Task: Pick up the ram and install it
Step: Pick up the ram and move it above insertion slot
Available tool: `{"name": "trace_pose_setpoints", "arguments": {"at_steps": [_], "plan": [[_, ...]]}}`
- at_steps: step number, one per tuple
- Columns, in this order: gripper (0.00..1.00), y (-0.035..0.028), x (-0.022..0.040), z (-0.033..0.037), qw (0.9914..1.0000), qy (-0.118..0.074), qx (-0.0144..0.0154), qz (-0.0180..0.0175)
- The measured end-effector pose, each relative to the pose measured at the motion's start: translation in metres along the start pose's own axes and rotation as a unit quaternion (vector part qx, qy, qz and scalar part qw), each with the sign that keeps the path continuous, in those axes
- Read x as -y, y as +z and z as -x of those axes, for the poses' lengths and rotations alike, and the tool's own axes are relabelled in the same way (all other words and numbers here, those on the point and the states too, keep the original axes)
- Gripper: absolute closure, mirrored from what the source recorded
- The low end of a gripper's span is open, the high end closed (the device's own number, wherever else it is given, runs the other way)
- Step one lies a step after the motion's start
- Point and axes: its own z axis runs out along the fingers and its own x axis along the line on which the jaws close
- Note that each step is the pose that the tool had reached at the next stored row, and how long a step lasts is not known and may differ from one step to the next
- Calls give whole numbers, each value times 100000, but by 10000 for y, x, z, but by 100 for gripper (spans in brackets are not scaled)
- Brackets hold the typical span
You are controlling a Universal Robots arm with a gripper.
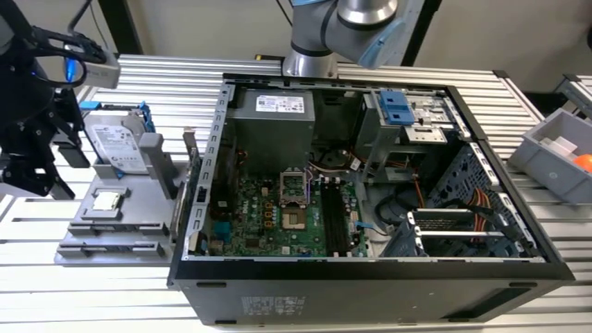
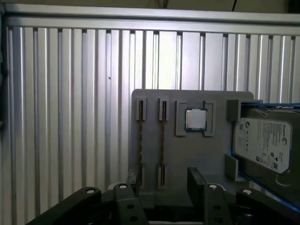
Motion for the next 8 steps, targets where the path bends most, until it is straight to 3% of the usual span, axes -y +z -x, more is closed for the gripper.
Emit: {"name": "trace_pose_setpoints", "arguments": {"at_steps": [8], "plan": [[0, 68, 0, -2, 100000, 7, -18, 2]]}}
